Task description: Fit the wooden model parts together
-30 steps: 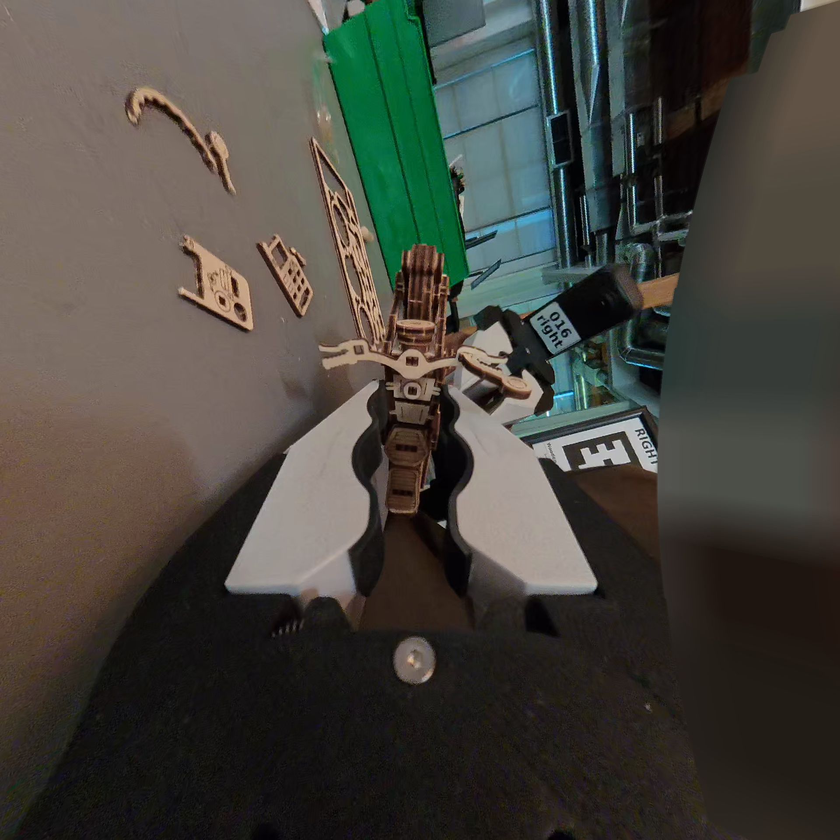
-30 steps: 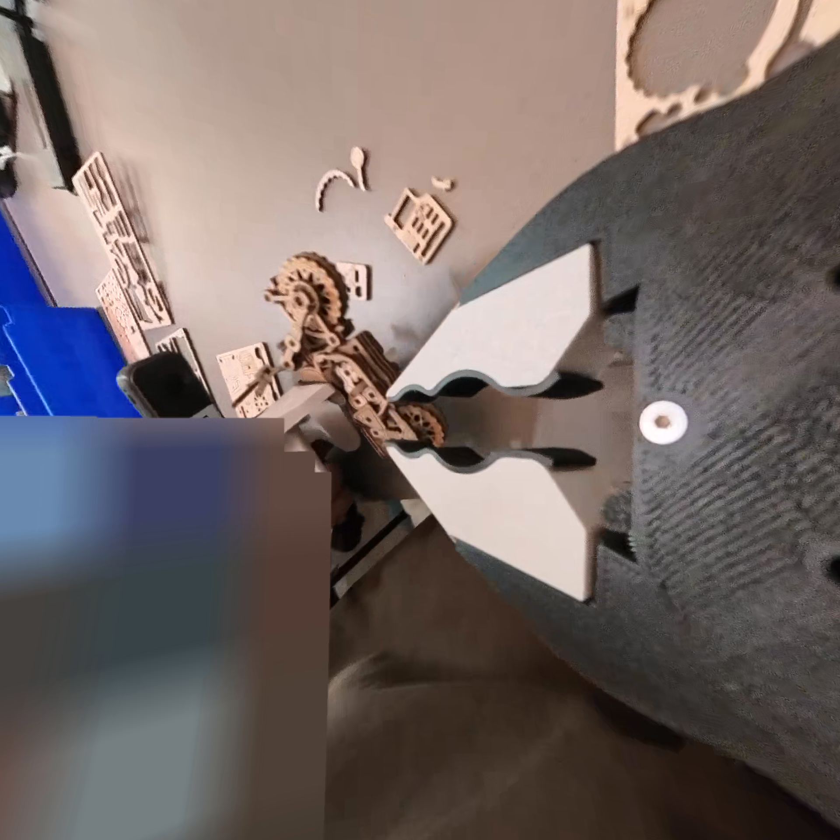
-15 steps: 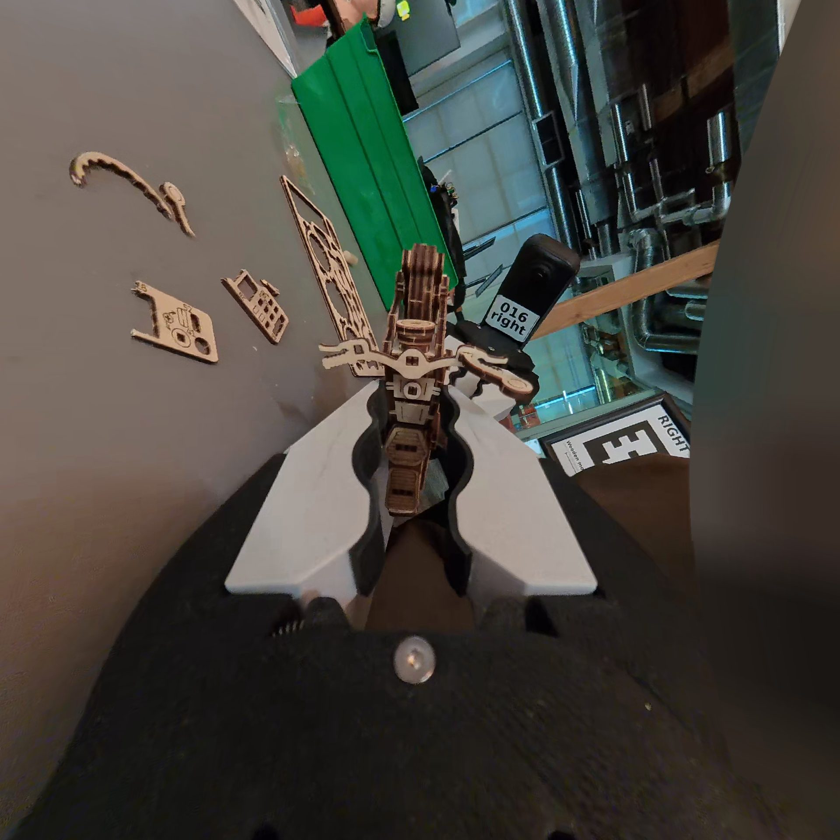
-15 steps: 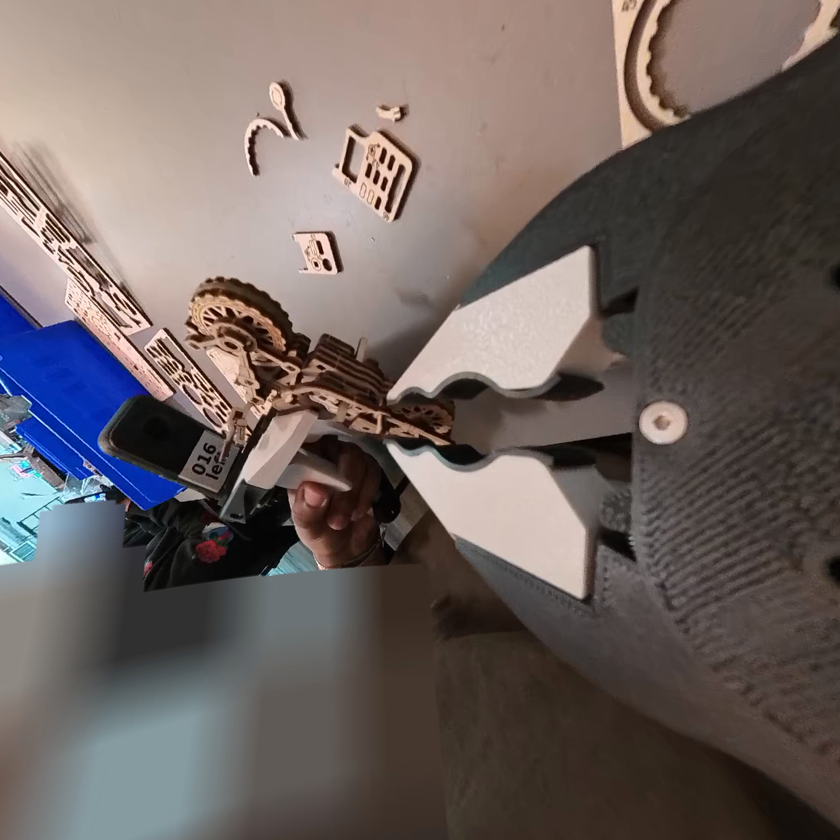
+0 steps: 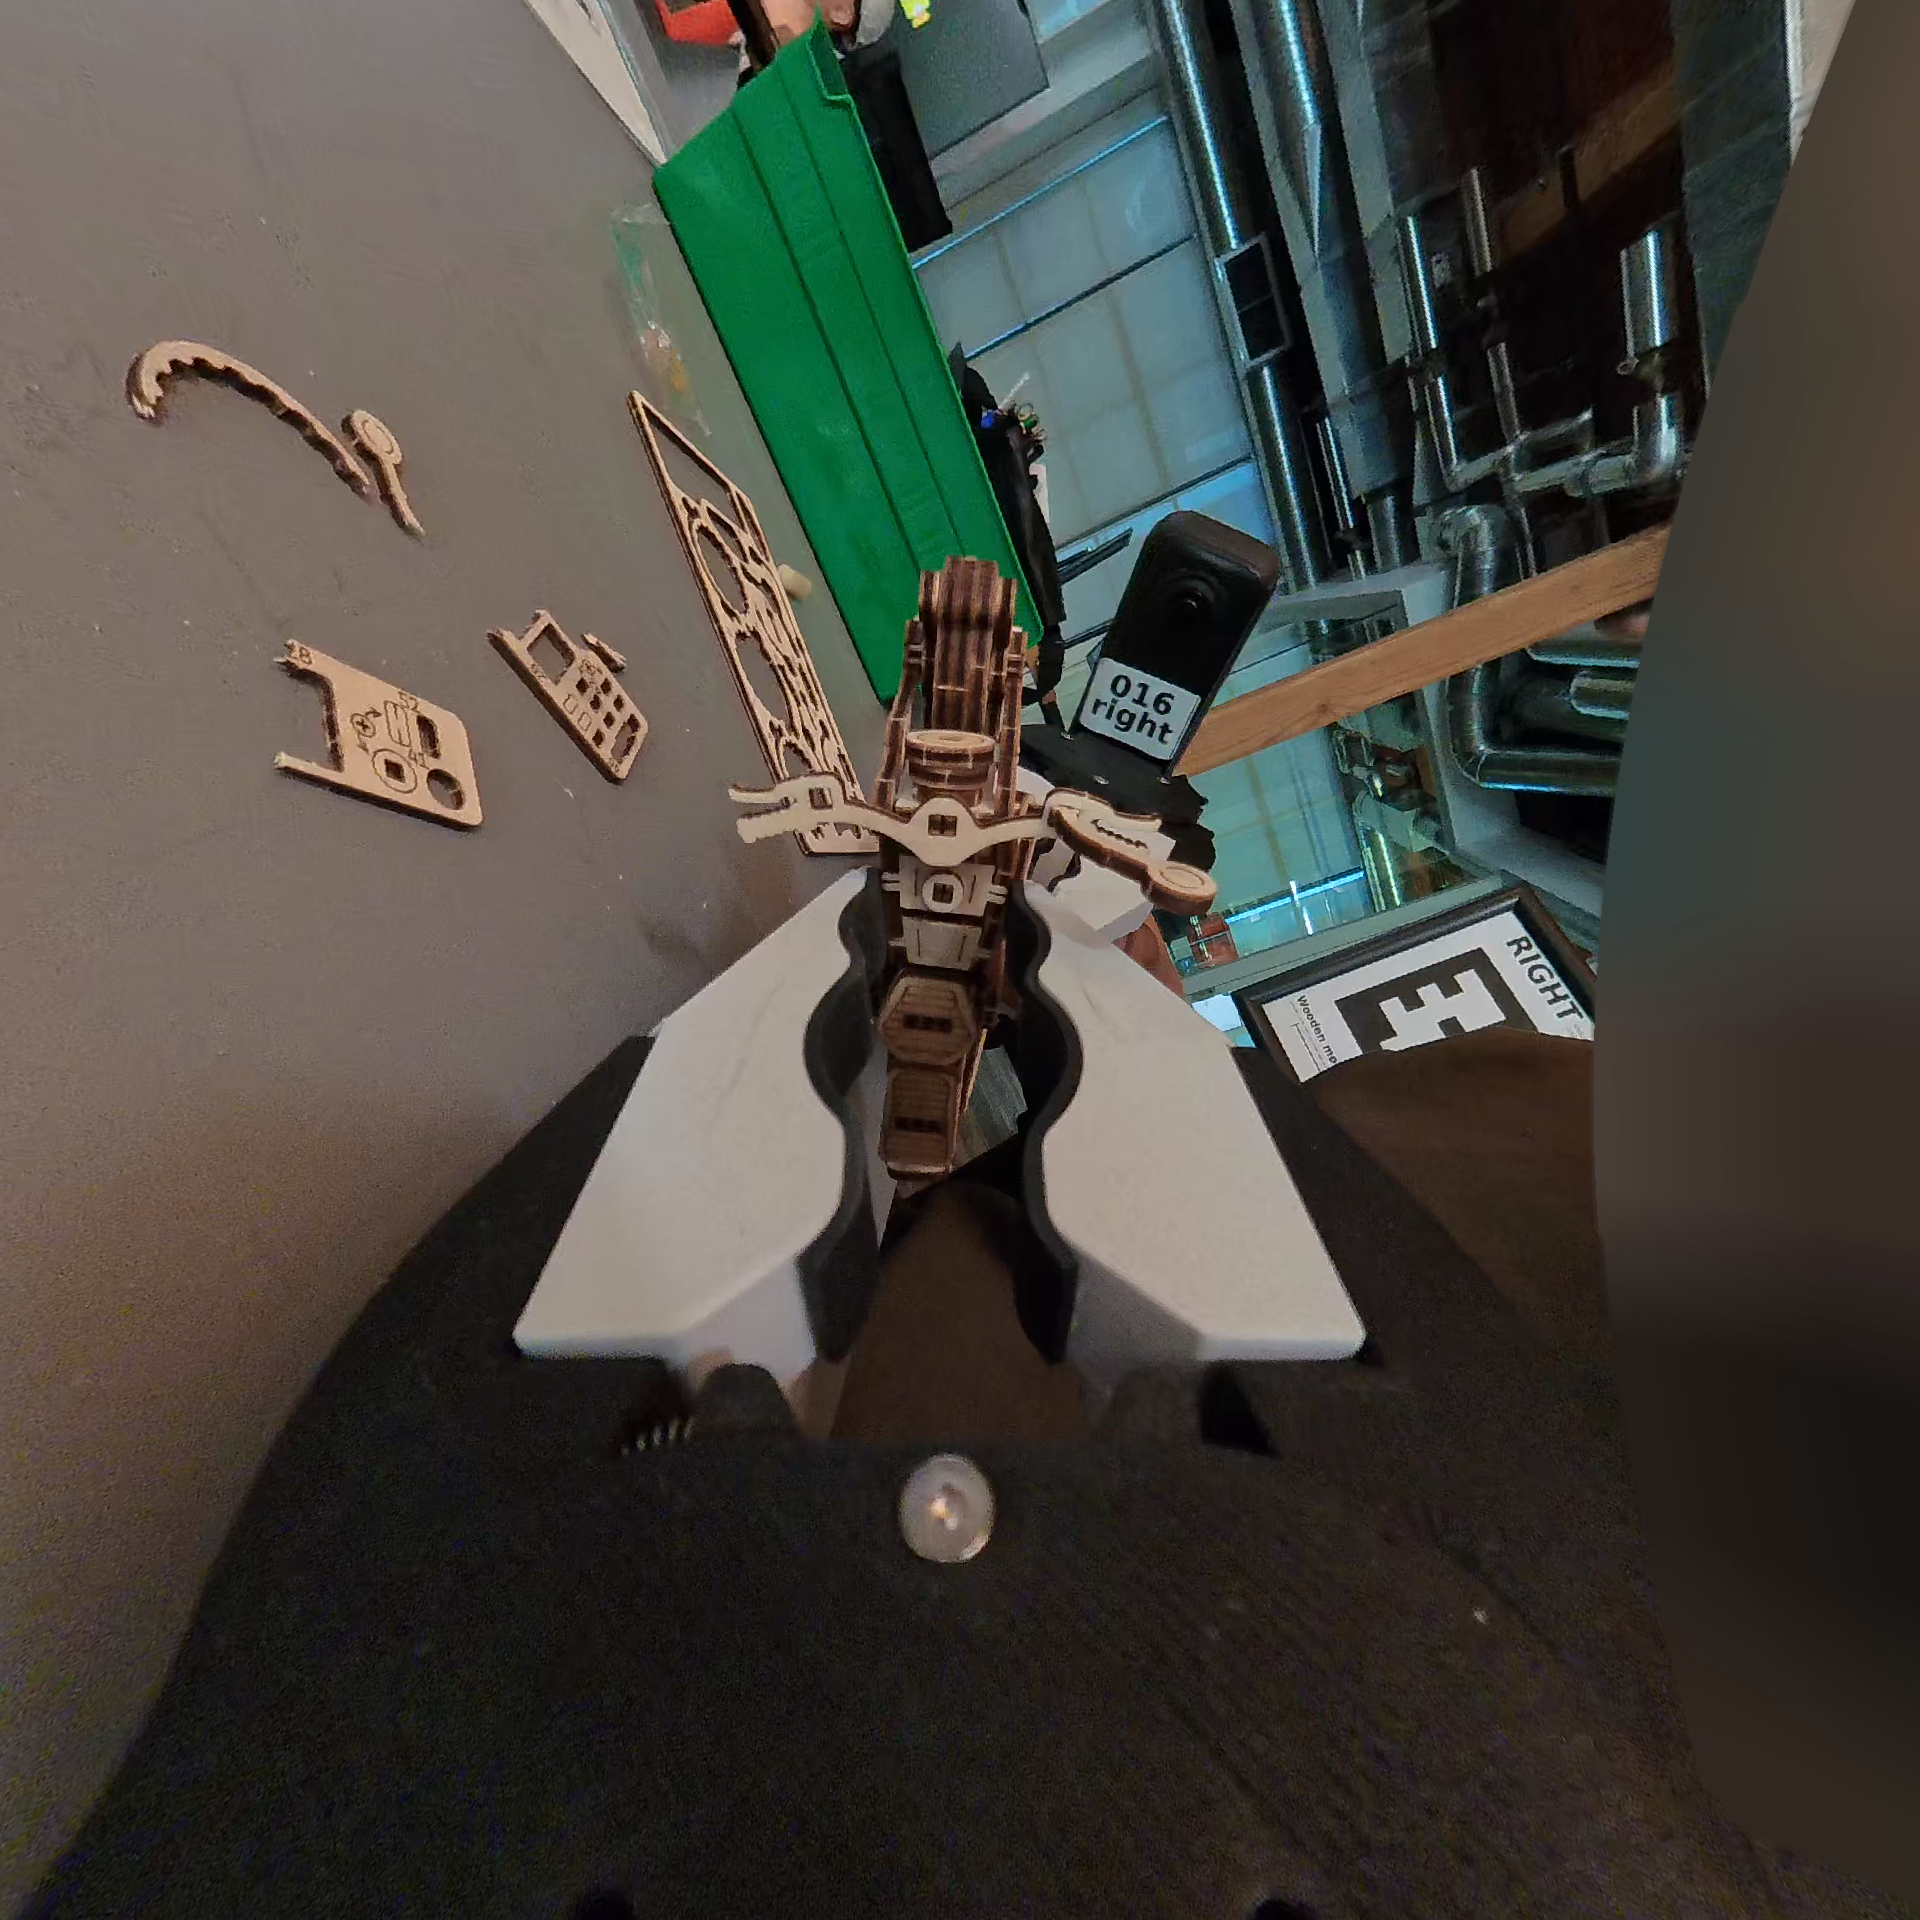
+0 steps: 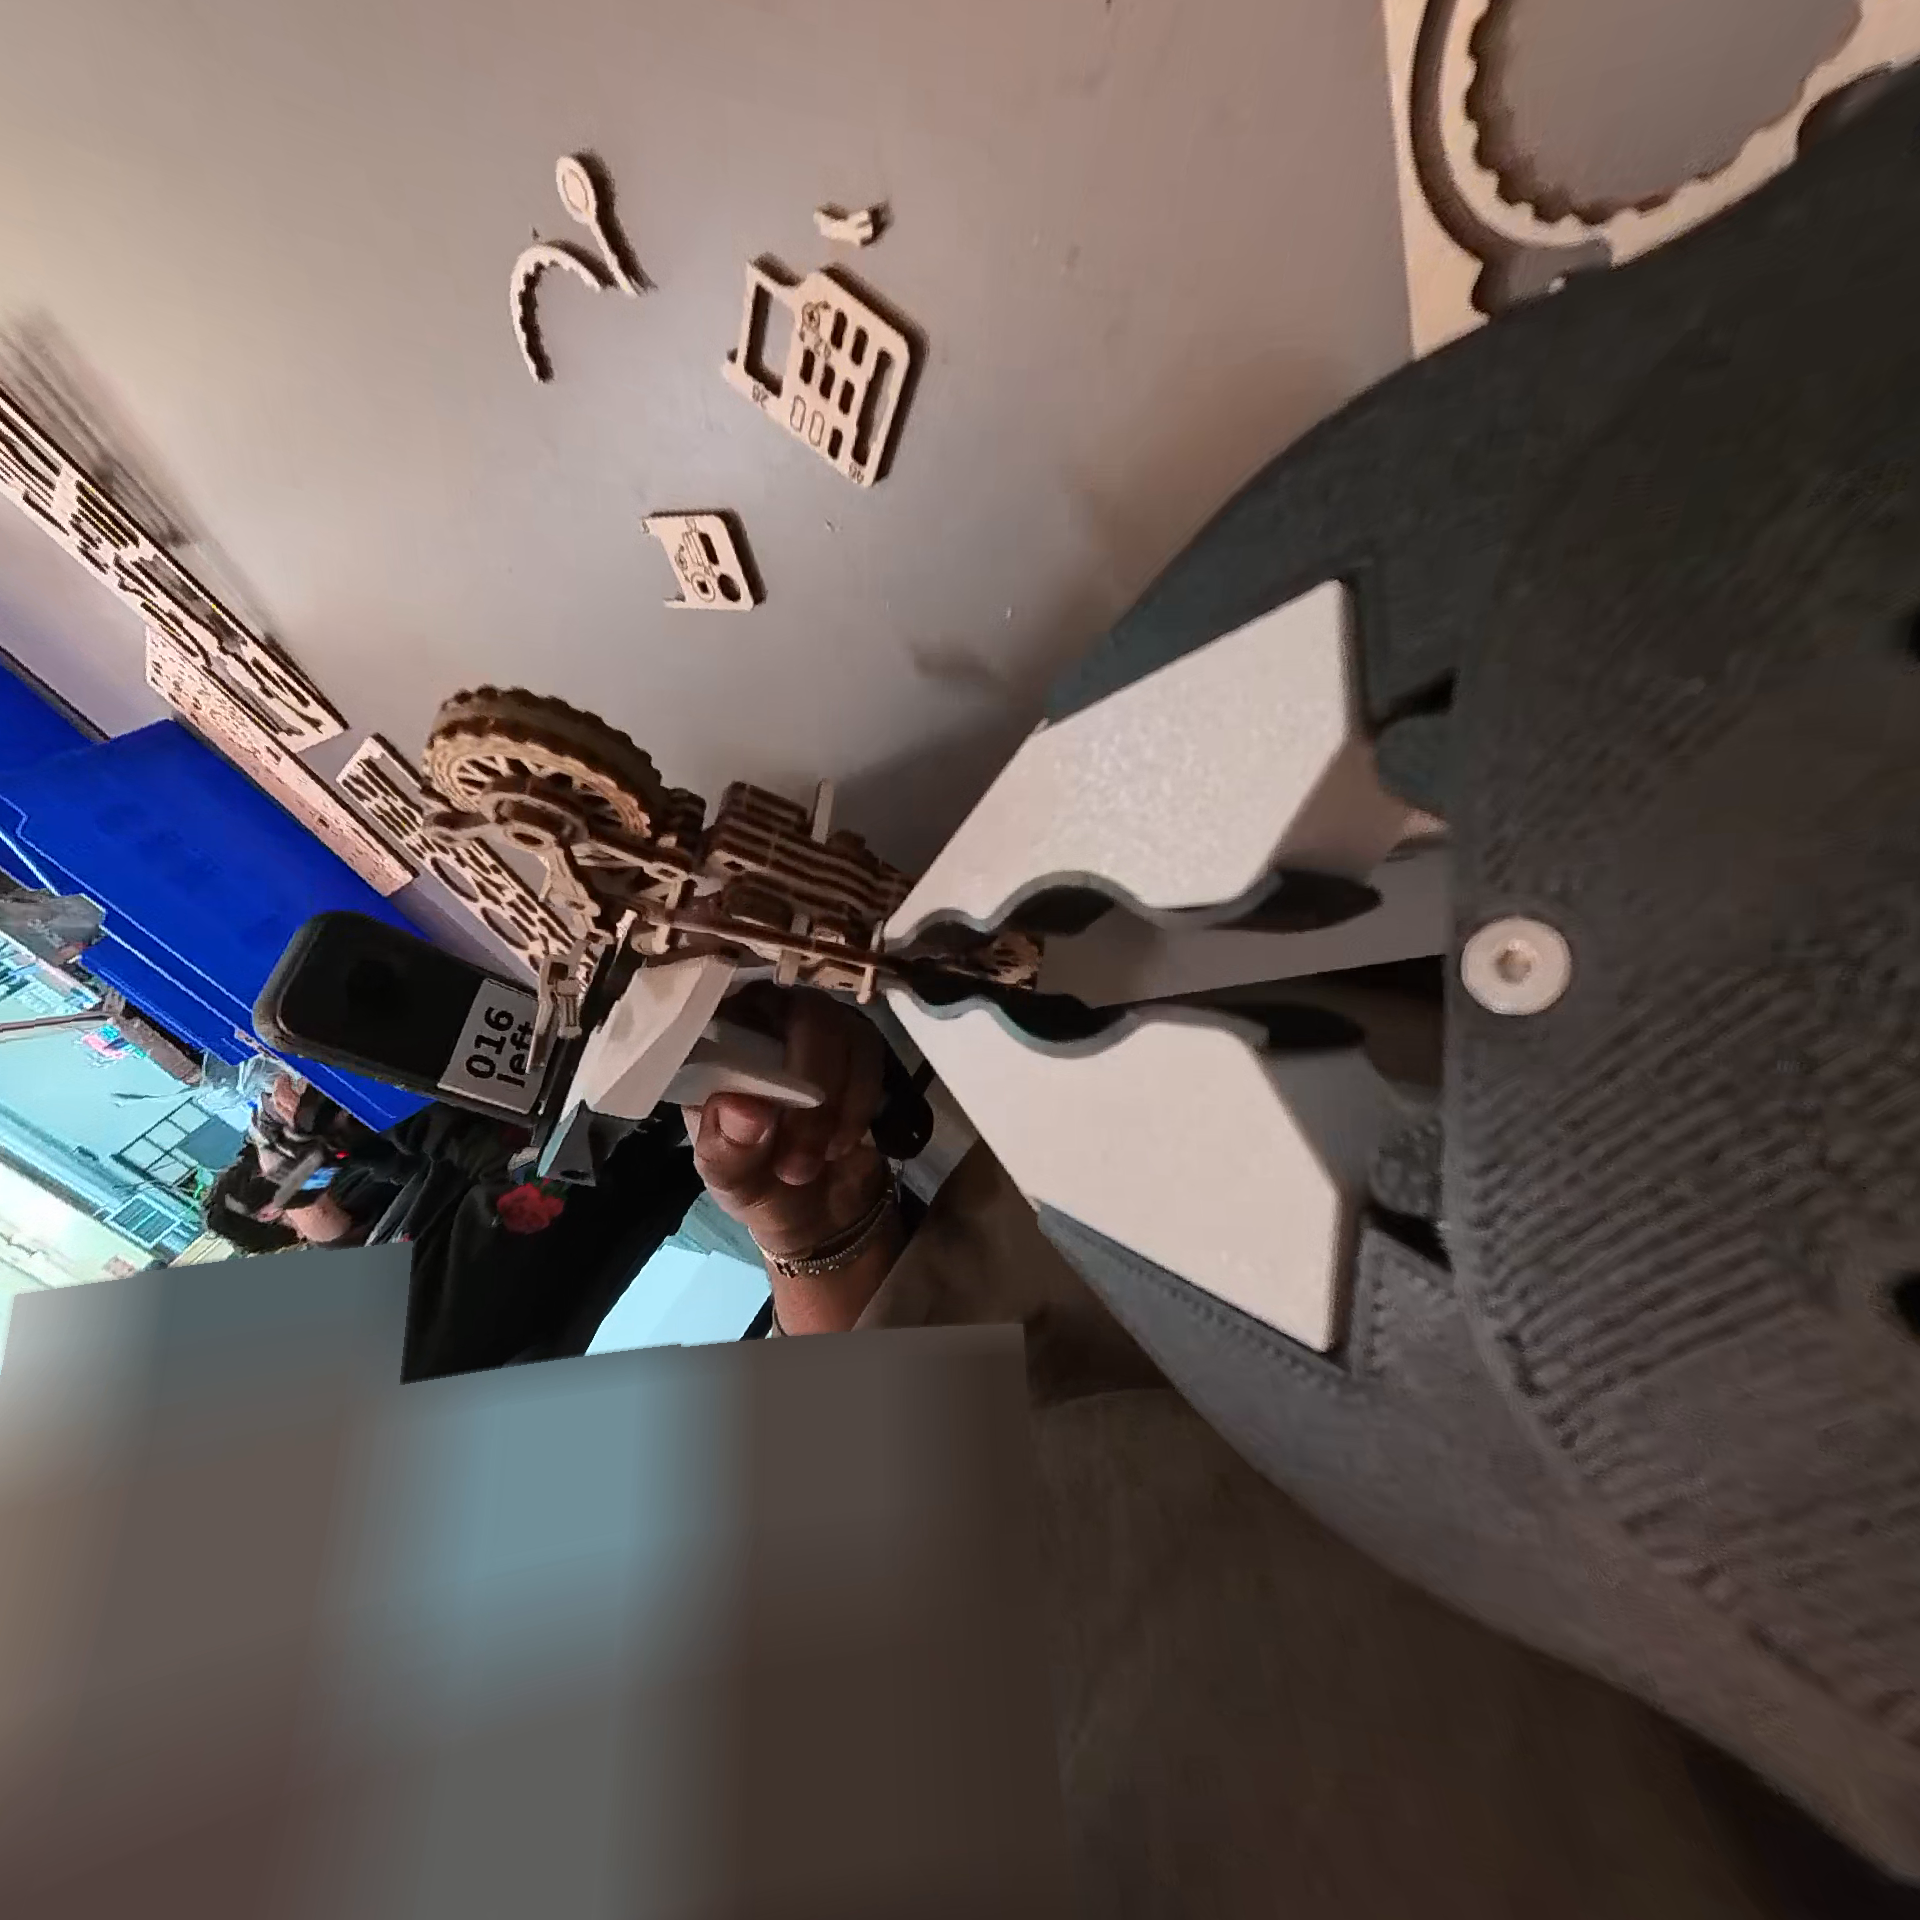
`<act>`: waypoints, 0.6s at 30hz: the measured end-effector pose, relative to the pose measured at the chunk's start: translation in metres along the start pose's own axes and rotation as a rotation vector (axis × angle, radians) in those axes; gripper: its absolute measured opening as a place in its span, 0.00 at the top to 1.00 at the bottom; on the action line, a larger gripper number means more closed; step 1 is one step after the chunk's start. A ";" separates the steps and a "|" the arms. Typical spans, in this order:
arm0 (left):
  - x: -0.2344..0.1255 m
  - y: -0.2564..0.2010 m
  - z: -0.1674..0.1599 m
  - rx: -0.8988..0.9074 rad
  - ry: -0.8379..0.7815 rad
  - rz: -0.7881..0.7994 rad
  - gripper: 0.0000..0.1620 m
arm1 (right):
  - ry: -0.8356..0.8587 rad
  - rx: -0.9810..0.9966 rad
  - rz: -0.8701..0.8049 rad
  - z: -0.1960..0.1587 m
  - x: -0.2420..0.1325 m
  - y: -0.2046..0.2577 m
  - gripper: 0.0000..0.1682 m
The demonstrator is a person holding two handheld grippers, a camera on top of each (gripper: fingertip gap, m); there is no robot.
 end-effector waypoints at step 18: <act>0.000 0.002 0.000 -0.022 -0.008 0.008 0.88 | 0.035 -0.046 -0.056 0.001 0.002 0.002 0.84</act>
Point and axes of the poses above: each gripper's, where its closed fingertips meet, x out along the fingers, z out of its top, y = z × x across the jaws, the point moved 9 cm from there along -x, back along the fingers, and after that the axes turned 2 degrees about z, right-handed, at the moved point
